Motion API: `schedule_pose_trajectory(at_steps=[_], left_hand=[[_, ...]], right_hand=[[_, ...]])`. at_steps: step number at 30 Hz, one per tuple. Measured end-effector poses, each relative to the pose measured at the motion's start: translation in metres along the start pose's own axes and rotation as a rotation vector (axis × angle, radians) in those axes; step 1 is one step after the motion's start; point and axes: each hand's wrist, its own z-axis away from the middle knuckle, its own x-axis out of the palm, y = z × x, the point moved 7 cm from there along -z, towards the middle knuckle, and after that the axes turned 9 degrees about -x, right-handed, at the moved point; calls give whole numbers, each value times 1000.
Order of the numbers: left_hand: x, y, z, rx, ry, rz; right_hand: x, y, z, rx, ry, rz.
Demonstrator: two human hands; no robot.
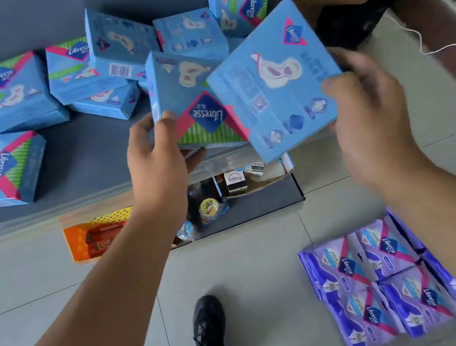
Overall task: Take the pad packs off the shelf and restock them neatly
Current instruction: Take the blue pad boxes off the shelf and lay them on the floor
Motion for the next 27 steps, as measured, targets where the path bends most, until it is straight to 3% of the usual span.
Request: schedule_pose_trajectory(at_steps=[4,14,20,22,24,25,27], left_hand=[[16,-18,10,-131,-116,39],[11,-37,-12,-295,-142,155],[-6,-22,-37,-153,71,-319],[-11,-15,-39,-139,155,-575],[-5,1,-31,6,246,-866],[4,9,-20,109,239,-890],[35,16,8,247,76,-761]], right_hand=[[-1,18,7,177,4,-5],[27,54,8,383,-17,-109],[31,59,0,379,-47,-94],[26,57,-3,367,-51,-90],[16,53,-5,350,-60,-78],[9,50,-5,344,-57,-79],[-8,43,-4,341,-29,-117]])
